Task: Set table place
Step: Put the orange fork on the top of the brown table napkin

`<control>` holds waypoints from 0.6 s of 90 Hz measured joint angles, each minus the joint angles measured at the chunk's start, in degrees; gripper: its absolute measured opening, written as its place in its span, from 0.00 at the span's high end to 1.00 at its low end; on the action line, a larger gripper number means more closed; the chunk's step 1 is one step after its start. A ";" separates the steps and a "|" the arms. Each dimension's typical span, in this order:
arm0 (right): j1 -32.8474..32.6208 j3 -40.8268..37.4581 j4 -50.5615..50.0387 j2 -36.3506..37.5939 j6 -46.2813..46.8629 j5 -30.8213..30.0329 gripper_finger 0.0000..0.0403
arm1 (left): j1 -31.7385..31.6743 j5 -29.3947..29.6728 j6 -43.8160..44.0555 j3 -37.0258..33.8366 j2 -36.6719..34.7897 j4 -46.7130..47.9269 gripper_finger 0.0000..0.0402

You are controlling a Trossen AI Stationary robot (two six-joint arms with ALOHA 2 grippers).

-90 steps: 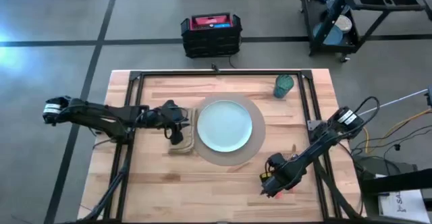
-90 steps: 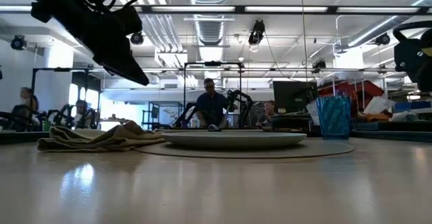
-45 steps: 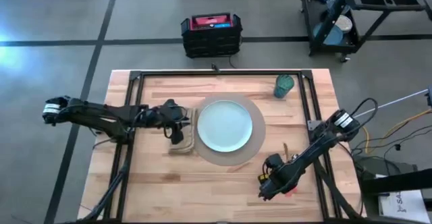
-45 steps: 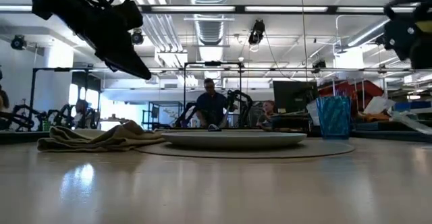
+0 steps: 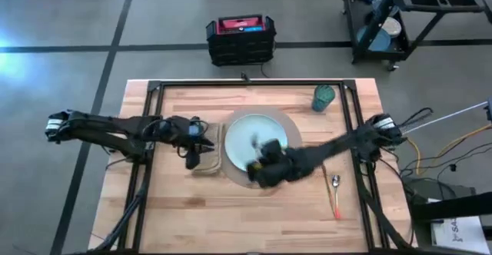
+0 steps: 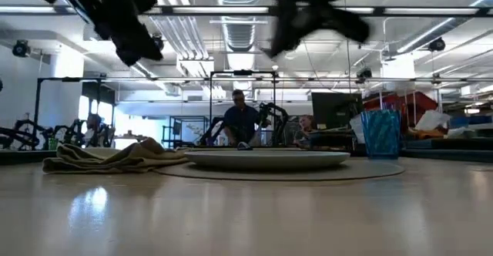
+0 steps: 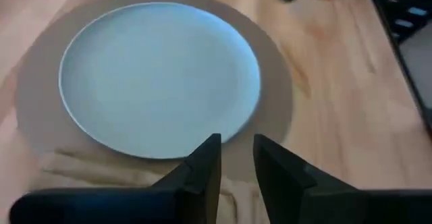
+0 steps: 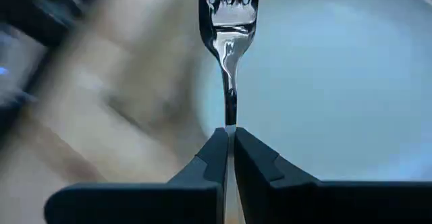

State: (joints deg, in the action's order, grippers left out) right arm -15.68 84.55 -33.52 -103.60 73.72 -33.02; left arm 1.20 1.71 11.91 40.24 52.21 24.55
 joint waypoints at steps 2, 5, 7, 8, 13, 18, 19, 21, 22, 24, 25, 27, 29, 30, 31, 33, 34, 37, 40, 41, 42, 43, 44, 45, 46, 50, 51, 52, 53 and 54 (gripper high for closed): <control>1.05 0.00 4.29 -0.30 -2.43 0.03 1.00 | 0.29 2.11 -0.25 0.79 -0.45 1.86 0.83; 2.50 0.00 9.71 -0.86 -5.35 0.21 1.00 | 0.79 5.79 -0.31 1.80 -1.15 4.64 0.84; 3.28 0.04 12.54 -1.39 -6.72 0.55 1.00 | 1.08 8.17 -0.19 2.48 -1.61 6.66 0.85; 3.62 0.04 13.71 -1.70 -7.29 0.71 1.00 | 1.21 9.31 -0.03 2.79 -1.84 7.58 0.85; 5.11 0.10 18.58 -3.57 -8.67 2.08 1.00 | 1.73 13.69 1.19 4.25 -3.01 11.49 0.87; 6.18 0.55 19.54 -6.10 -8.43 3.59 1.00 | 2.17 15.92 2.54 5.24 -4.19 14.25 0.90; 6.35 0.71 19.49 -6.66 -8.07 3.75 1.00 | 2.23 16.10 2.80 5.33 -4.41 14.71 0.90; 6.66 1.04 19.40 -7.75 -7.23 4.19 1.00 | 2.32 16.24 3.17 5.45 -4.83 15.40 0.91; 6.84 1.22 19.42 -8.27 -6.99 4.45 1.00 | 2.37 16.29 3.38 5.50 -5.08 15.71 0.91; 7.19 1.61 19.49 -9.33 -6.62 5.17 1.00 | 2.47 16.30 3.59 5.50 -5.52 15.95 0.92; 7.37 1.83 19.55 -9.88 -6.42 5.66 1.00 | 2.49 16.29 3.66 5.50 -5.71 16.02 0.92; 7.75 2.28 19.87 -11.05 -6.18 6.83 1.00 | 2.55 16.30 3.67 5.49 -6.09 16.03 0.92; 8.14 2.88 20.46 -12.30 -6.17 8.02 1.00 | 2.55 16.31 3.75 5.39 -6.45 15.77 0.92; 8.31 3.22 20.98 -12.85 -6.16 8.62 1.00 | 2.55 16.31 3.82 5.30 -6.63 15.51 0.93; 8.46 3.57 21.62 -13.36 -6.14 9.25 1.00 | 2.55 16.31 3.84 5.18 -6.85 15.27 0.93; 8.79 4.33 22.72 -14.41 -5.99 10.53 1.00 | 2.53 16.31 4.03 4.96 -7.27 15.08 0.93; 8.95 4.79 23.08 -14.93 -5.85 11.05 1.00 | 2.53 16.32 4.07 4.83 -7.46 15.08 0.93; 9.30 6.34 24.32 -16.72 -5.54 12.04 1.00 | 2.53 16.33 4.18 4.39 -7.81 15.15 0.93; 9.53 8.18 25.64 -18.38 -5.39 12.69 1.00 | 2.53 16.36 4.28 4.07 -7.92 15.07 0.93; 9.61 8.86 25.99 -18.92 -5.38 12.92 1.00 | 2.53 16.37 4.34 3.97 -7.96 14.98 0.93; 9.69 9.56 26.25 -19.44 -5.38 13.17 1.00 | 2.53 16.37 4.48 3.89 -8.00 14.96 0.93; 9.76 10.34 26.48 -20.01 -5.46 13.43 1.00 | 2.53 16.36 4.64 3.81 -8.03 14.95 0.93; 9.81 11.16 26.63 -20.59 -5.53 13.63 1.00 | 2.53 16.36 4.80 3.70 -8.04 14.97 0.93; 9.83 12.01 26.63 -21.21 -5.60 13.73 1.00 | 2.53 16.35 4.96 3.59 -8.05 14.98 0.93; 9.83 12.89 26.54 -21.78 -5.74 13.72 1.00 | 2.53 16.35 5.11 3.47 -8.05 14.98 0.93; 9.83 16.45 26.41 -24.05 -6.63 13.75 1.00 | 2.53 16.35 5.50 3.13 -8.01 15.05 0.93; 9.83 17.24 26.40 -24.51 -6.95 13.76 1.00 | 2.53 16.35 5.59 3.04 -8.00 15.04 0.93; 9.83 18.06 26.34 -24.97 -7.21 13.81 1.00 | 2.53 16.34 5.65 2.94 -8.00 15.03 0.93; 9.83 18.95 26.18 -25.49 -7.35 13.96 1.00 | 2.53 16.35 5.71 2.84 -8.00 15.02 0.93; 9.87 19.78 25.85 -25.99 -7.48 14.04 1.00 | 2.53 16.35 5.77 2.73 -8.01 15.02 0.93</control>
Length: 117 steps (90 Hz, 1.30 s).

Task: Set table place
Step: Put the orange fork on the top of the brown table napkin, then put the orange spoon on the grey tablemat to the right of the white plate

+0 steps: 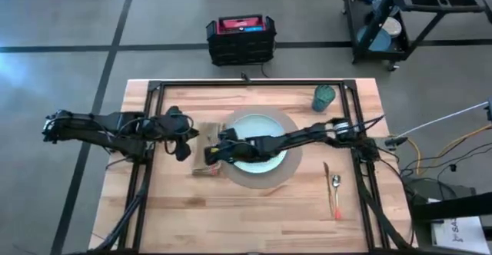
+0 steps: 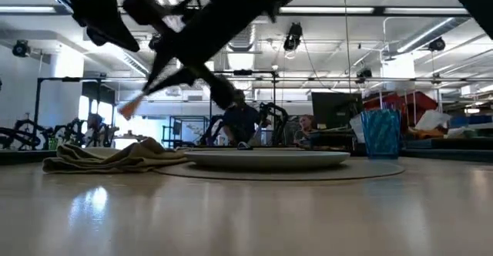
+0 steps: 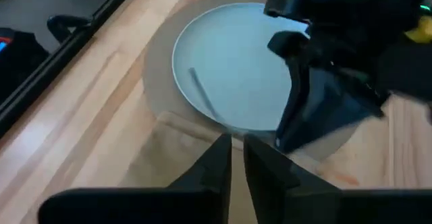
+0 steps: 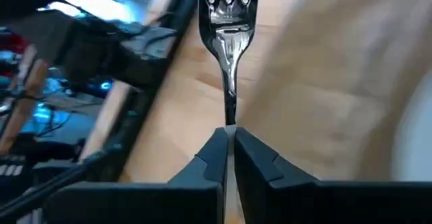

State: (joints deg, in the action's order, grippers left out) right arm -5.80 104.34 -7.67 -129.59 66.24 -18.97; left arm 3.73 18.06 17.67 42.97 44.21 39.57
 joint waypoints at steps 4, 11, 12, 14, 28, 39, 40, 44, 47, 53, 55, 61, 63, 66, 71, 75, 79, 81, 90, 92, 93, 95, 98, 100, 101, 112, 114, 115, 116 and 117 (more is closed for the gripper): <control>0.13 3.63 -2.45 -2.12 -0.32 0.17 1.00 | 0.00 -0.02 0.27 -0.46 0.01 -0.08 0.93; 0.70 9.46 -8.04 -5.38 -1.22 0.44 1.00 | 0.00 -0.02 0.79 -1.23 0.11 -0.02 0.93; 0.83 10.22 -8.91 -5.92 -1.28 0.41 1.00 | 0.00 -0.02 0.88 -1.35 0.10 -0.05 0.93; 1.12 11.88 -10.11 -7.01 -1.62 0.39 1.00 | 0.00 -0.02 1.03 -1.61 0.09 -0.07 0.93; 2.38 19.93 -15.30 -12.06 -3.66 1.26 1.00 | 0.00 -0.22 2.49 -3.25 0.00 0.01 0.93; 2.47 22.16 -18.29 -14.20 -2.12 1.19 1.00 | 0.17 -1.06 2.85 -3.40 0.00 1.13 0.93; 2.47 22.14 -18.62 -14.33 -1.61 1.18 1.00 | 0.23 -1.09 2.86 -3.40 0.00 1.24 0.93; 2.56 22.05 -19.30 -14.82 -0.32 1.09 1.00 | 0.43 -1.09 2.85 -3.40 -0.01 1.57 0.93; 2.60 22.05 -19.49 -15.09 0.39 1.02 1.00 | 0.55 -1.07 2.84 -3.40 -0.04 1.86 0.93; 2.60 22.03 -20.11 -15.29 2.10 0.39 1.00 | 0.72 -1.05 2.82 -3.44 -0.07 1.79 0.93; 2.59 22.03 -20.01 -15.29 2.38 -0.13 1.00 | 0.72 -1.05 2.78 -3.44 -0.07 1.78 0.93; 2.59 22.03 -20.37 -15.29 2.68 -1.01 1.00 | 0.73 -1.07 2.51 -3.44 -0.01 1.70 0.93; 2.63 22.03 -20.38 -15.29 2.75 -1.18 1.00 | 0.74 -1.06 2.43 -3.44 0.00 1.71 0.93; 2.69 22.03 -20.44 -15.31 3.00 -1.54 1.00 | 0.73 -1.06 2.40 -3.44 0.00 1.76 0.93; 2.75 22.03 -20.73 -15.31 3.81 -2.90 1.00 | 0.75 -1.05 2.40 -3.45 0.00 1.63 0.93; 2.82 22.03 -20.67 -15.31 4.73 -3.87 0.99 | 0.83 -1.07 2.40 -3.48 -0.04 1.61 0.93; 2.89 22.03 -20.71 -15.31 4.74 -4.12 0.97 | 0.91 -1.09 2.40 -3.51 -0.07 1.57 0.93; 2.96 22.03 -20.74 -15.31 4.74 -4.12 0.96 | 1.02 -1.09 2.40 -3.55 -0.07 1.51 0.93; 3.06 22.03 -20.75 -15.29 4.92 -4.10 0.92 | 1.60 -1.09 2.40 -3.79 0.00 1.62 0.93; 3.08 22.03 -20.80 -15.29 4.98 -3.92 0.90 | 1.70 -1.09 2.40 -3.80 0.03 1.61 0.93; 3.08 22.03 -20.80 -15.28 5.00 -3.79 0.90 | 1.78 -1.09 2.40 -3.81 0.03 1.60 0.93; 3.08 22.03 -20.80 -15.27 5.02 -3.54 0.89 | 1.94 -1.09 2.40 -3.84 0.04 1.59 0.93; 3.08 22.03 -20.82 -15.23 5.03 -3.09 0.87 | 2.11 -1.09 2.40 -3.92 0.04 1.61 0.93; 3.08 22.03 -20.82 -15.23 5.00 -2.60 0.86 | 2.24 -1.09 2.44 -3.97 0.04 1.63 0.93; 3.08 22.03 -20.82 -15.23 4.97 -2.31 0.85 | 2.29 -1.09 2.44 -4.00 0.04 1.62 0.93; 3.08 22.05 -20.94 -15.05 3.80 -0.13 0.80 | 2.75 -1.11 2.59 -4.23 -0.04 1.64 0.93; 2.97 22.05 -21.08 -14.90 2.86 0.08 0.79 | 2.78 -1.11 2.64 -4.23 -0.04 1.64 0.93; 2.88 22.05 -21.17 -14.79 2.18 0.11 0.78 | 2.84 -1.11 2.74 -4.25 -0.04 1.61 0.93; 2.79 22.05 -21.24 -14.67 1.44 0.12 0.78 | 2.89 -1.12 2.82 -4.28 -0.04 1.59 0.93; 2.74 22.05 -21.28 -14.54 0.61 0.11 0.78 | 2.92 -1.13 2.84 -4.29 -0.04 1.56 0.93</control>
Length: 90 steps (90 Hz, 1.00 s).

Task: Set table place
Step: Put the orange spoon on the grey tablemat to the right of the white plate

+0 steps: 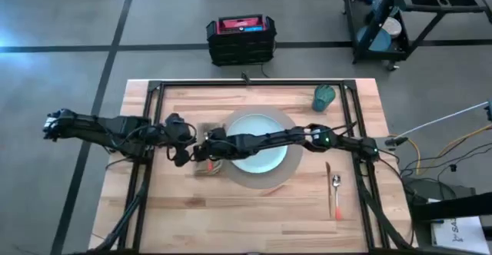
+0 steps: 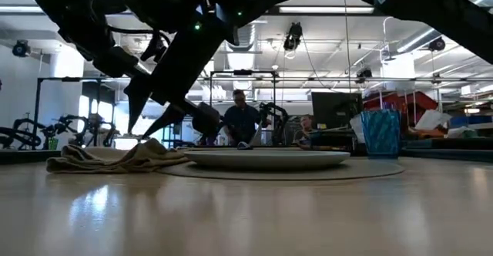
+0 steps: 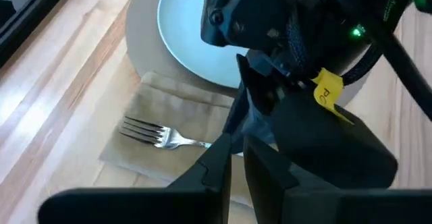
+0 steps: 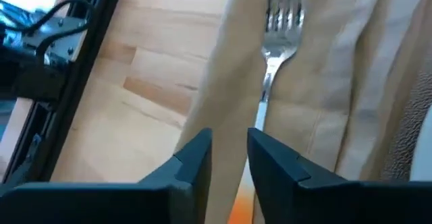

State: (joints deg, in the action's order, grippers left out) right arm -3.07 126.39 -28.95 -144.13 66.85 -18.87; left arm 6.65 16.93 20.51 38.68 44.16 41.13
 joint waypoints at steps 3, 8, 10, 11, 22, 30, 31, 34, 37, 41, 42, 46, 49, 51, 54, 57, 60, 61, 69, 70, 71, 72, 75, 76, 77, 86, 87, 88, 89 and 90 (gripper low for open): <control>-0.25 0.00 -0.11 0.62 -3.23 -0.27 0.77 | 0.13 0.00 0.00 -0.11 -0.02 0.01 0.93; -1.04 0.00 -1.52 2.32 -9.42 -1.22 0.76 | 0.36 0.00 0.00 -0.34 0.00 0.17 0.93; -1.49 0.00 -2.68 3.16 -11.79 -1.62 0.76 | 0.45 0.00 0.01 -0.45 0.00 0.25 0.93; -1.76 0.00 -3.58 3.67 -13.22 -1.82 0.76 | 0.51 0.00 0.07 -0.49 0.00 0.24 0.93; -3.96 0.24 -18.67 9.02 -20.88 0.26 0.77 | 1.14 0.00 0.95 -1.50 -0.01 -0.03 0.93; -5.51 0.21 -36.57 11.97 -18.62 0.66 0.78 | 1.45 -1.48 3.92 -3.57 0.07 -1.22 0.93; -5.80 0.19 -38.91 12.25 -17.95 0.09 0.78 | 1.45 -1.89 4.31 -3.93 0.17 -1.68 0.93; -6.92 0.17 -46.40 12.86 -15.78 -2.36 0.79 | 1.45 -3.28 5.26 -5.03 0.58 -3.26 0.93; -8.54 0.03 -53.74 13.52 -12.77 -4.43 0.79 | 1.45 -4.82 5.83 -6.29 0.99 -5.53 0.93; -10.98 -0.52 -62.03 14.14 -9.23 -5.58 0.79 | 1.60 -6.86 6.14 -8.12 1.51 -8.71 0.93; -11.60 -0.91 -62.70 14.28 -8.72 -5.60 0.79 | 1.63 -7.38 6.16 -8.59 1.66 -9.44 0.93; -13.96 -4.10 -59.94 16.15 -9.69 -3.46 0.79 | 1.80 -9.15 6.22 -10.52 2.35 -13.16 0.93; -15.44 -8.03 -57.57 18.86 -9.60 0.27 0.79 | 1.98 -10.12 6.20 -11.94 2.88 -16.51 0.93; -16.45 -10.05 -56.64 20.11 -8.61 1.88 0.79 | 2.08 -10.59 6.19 -12.88 3.21 -18.56 0.93; -17.59 -12.49 -54.70 21.45 -6.01 3.98 0.79 | 2.28 -10.67 6.20 -14.22 3.85 -21.54 0.93; -18.74 -14.89 -52.65 23.71 -2.70 4.99 0.80 | 2.37 -10.87 6.18 -15.20 4.33 -24.81 0.93; -20.31 -18.04 -53.87 25.93 1.57 4.81 0.81 | 2.44 -11.29 6.08 -16.02 4.54 -27.31 0.93; -20.84 -19.06 -55.06 26.44 3.10 4.77 0.81 | 2.43 -11.52 6.00 -16.25 4.61 -27.92 0.93; -24.75 -27.33 -57.77 30.52 14.62 5.95 0.83 | 2.54 -12.01 5.47 -16.53 5.68 -32.73 0.93; -25.25 -28.28 -57.29 31.03 16.05 6.25 0.83 | 2.57 -12.04 5.47 -16.55 5.67 -32.81 0.93; -25.78 -29.24 -57.16 31.49 17.30 6.77 0.84 | 2.59 -12.05 5.46 -16.57 5.65 -32.81 0.93; -26.30 -30.21 -57.12 31.94 18.49 7.35 0.84 | 2.59 -12.05 5.45 -16.60 5.61 -32.70 0.93; -27.58 -33.25 -58.20 33.38 21.73 9.68 0.85 | 2.57 -12.05 5.18 -16.45 5.70 -32.57 0.93; -28.11 -34.23 -58.34 33.99 22.82 10.39 0.85 | 2.57 -12.04 5.08 -16.28 5.84 -32.67 0.93; -28.67 -35.22 -58.39 34.64 23.90 11.07 0.85 | 2.58 -12.03 4.99 -16.04 6.04 -32.86 0.93; -33.24 -43.19 -55.99 39.00 33.34 16.66 0.88 | 2.79 -12.04 4.54 -14.62 6.01 -33.52 0.93; -33.80 -44.08 -55.84 39.46 34.27 17.24 0.88 | 2.81 -12.02 4.52 -14.45 6.08 -33.43 0.93; -34.51 -45.01 -55.80 39.94 35.26 17.84 0.88 | 2.84 -12.01 4.48 -14.22 6.19 -33.55 0.93; -35.12 -45.92 -55.66 40.27 36.19 18.46 0.88 | 2.85 -12.01 4.39 -13.95 6.29 -33.76 0.93; -35.68 -46.80 -55.49 40.56 37.11 19.09 0.88 | 2.85 -12.03 4.27 -13.66 6.39 -34.04 0.93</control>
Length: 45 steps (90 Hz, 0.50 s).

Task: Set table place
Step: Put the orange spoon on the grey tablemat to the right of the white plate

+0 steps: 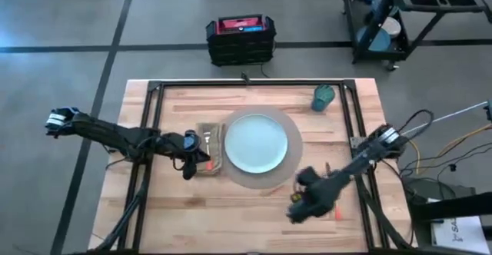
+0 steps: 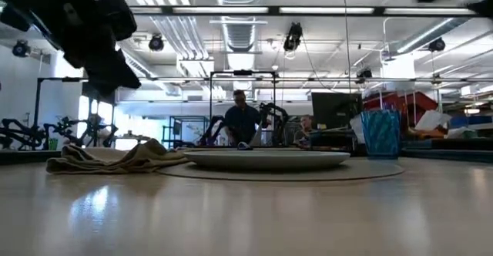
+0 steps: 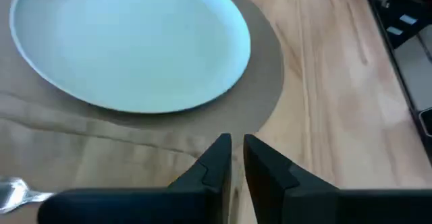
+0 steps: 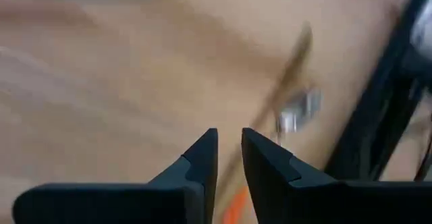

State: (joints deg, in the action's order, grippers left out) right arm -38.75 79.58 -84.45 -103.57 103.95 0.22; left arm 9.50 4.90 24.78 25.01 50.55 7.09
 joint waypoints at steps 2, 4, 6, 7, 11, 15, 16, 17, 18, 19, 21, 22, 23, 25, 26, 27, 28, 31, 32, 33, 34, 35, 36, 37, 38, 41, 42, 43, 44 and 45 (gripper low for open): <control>-0.93 -1.51 0.16 0.48 1.81 1.43 0.89 | 0.04 -0.05 -0.34 0.49 0.12 -0.42 0.93; -1.77 -2.84 0.45 1.04 3.54 2.84 0.89 | 0.16 -0.03 -0.47 0.78 0.16 -0.59 0.93; -2.75 -4.23 1.20 1.69 5.34 4.09 0.90 | 0.26 -0.02 -0.50 0.95 0.10 -0.47 0.93; -3.34 -4.98 1.74 2.11 6.29 4.63 0.90 | 0.30 -0.01 -0.51 1.03 0.07 -0.39 0.93; -5.66 -7.82 3.61 3.91 10.20 6.41 0.91 | 0.47 -0.01 -0.63 1.56 0.06 -0.09 0.93; -7.71 -10.54 5.82 5.34 13.83 7.79 0.92 | 0.48 -0.01 -1.45 2.27 0.37 -0.41 0.93; -8.14 -11.17 6.57 5.64 14.56 7.94 0.92 | 0.48 -0.01 -1.66 2.39 0.41 -0.60 0.93; -8.53 -11.83 7.40 5.89 15.35 8.15 0.92 | 0.54 -0.01 -1.89 2.48 0.43 -0.76 0.93; -8.87 -12.46 8.37 6.15 16.07 8.33 0.92 | 0.59 -0.01 -2.09 2.57 0.44 -0.88 0.93; -9.21 -13.08 9.39 6.42 16.74 8.49 0.93 | 0.65 -0.01 -2.27 2.64 0.45 -0.95 0.93; -9.93 -14.28 11.47 7.06 17.82 8.46 0.93 | 0.71 -0.01 -2.34 2.78 0.43 -0.91 0.93; -10.23 -14.89 12.40 7.34 18.42 8.31 0.93 | 0.73 -0.01 -2.38 2.84 0.43 -0.90 0.93; -10.56 -15.51 13.53 7.68 19.03 8.23 0.94 | 0.74 -0.01 -2.43 2.93 0.43 -0.90 0.93; -11.24 -16.63 15.68 8.30 20.19 7.95 0.94 | 0.74 0.00 -2.63 3.16 0.57 -1.00 0.93; -11.51 -17.14 16.51 8.59 20.82 7.73 0.94 | 0.74 0.01 -2.76 3.27 0.70 -1.23 0.93; -11.72 -17.63 17.20 8.88 21.51 7.48 0.94 | 0.74 0.02 -2.88 3.37 0.85 -1.59 0.93; -11.91 -18.12 17.74 9.07 22.00 7.37 0.94 | 0.74 0.03 -3.05 3.46 0.98 -2.09 0.93; -12.31 -19.40 19.22 9.54 23.21 6.89 0.94 | 0.74 0.02 -3.57 3.67 1.19 -3.55 0.93; -12.38 -19.78 19.69 9.65 23.46 6.65 0.94 | 0.74 0.01 -3.75 3.74 1.22 -3.80 0.93; -12.47 -20.13 20.05 9.70 23.67 6.37 0.94 | 0.76 0.01 -3.83 3.75 1.22 -3.95 0.93; -12.57 -20.47 20.45 9.73 23.82 6.16 0.94 | 0.78 0.01 -3.93 3.77 1.21 -4.03 0.93; -12.65 -20.80 20.91 9.73 23.90 6.10 0.94 | 0.82 0.01 -4.03 3.78 1.20 -4.06 0.93; -12.72 -21.08 21.17 9.73 23.98 5.92 0.94 | 0.82 0.01 -4.15 3.83 1.22 -4.09 0.93; -12.78 -21.33 21.36 9.73 24.05 5.71 0.93 | 0.81 0.02 -4.26 3.90 1.28 -4.12 0.93; -12.78 -21.54 21.54 9.72 24.04 5.56 0.93 | 0.83 0.06 -4.34 4.03 1.49 -4.18 0.93; -12.69 -22.19 21.60 9.71 24.02 5.21 0.92 | 0.83 0.07 -4.78 4.63 1.94 -4.96 0.93; -12.65 -22.44 21.52 9.71 24.00 5.07 0.92 | 0.83 0.07 -4.95 4.84 2.05 -5.17 0.93; -12.61 -22.73 21.42 9.73 23.97 4.91 0.92 | 0.83 0.07 -5.12 5.03 2.16 -5.25 0.93; -12.59 -22.99 21.24 9.73 23.87 4.68 0.91 | 0.83 0.06 -5.27 5.14 2.22 -5.26 0.93; -12.58 -23.24 21.06 9.72 23.72 4.39 0.91 | 0.83 0.05 -5.42 5.20 2.25 -5.24 0.93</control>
State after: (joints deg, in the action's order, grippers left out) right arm -51.33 56.34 -63.39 -93.85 127.67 4.62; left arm 10.33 4.95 19.36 30.22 52.80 1.86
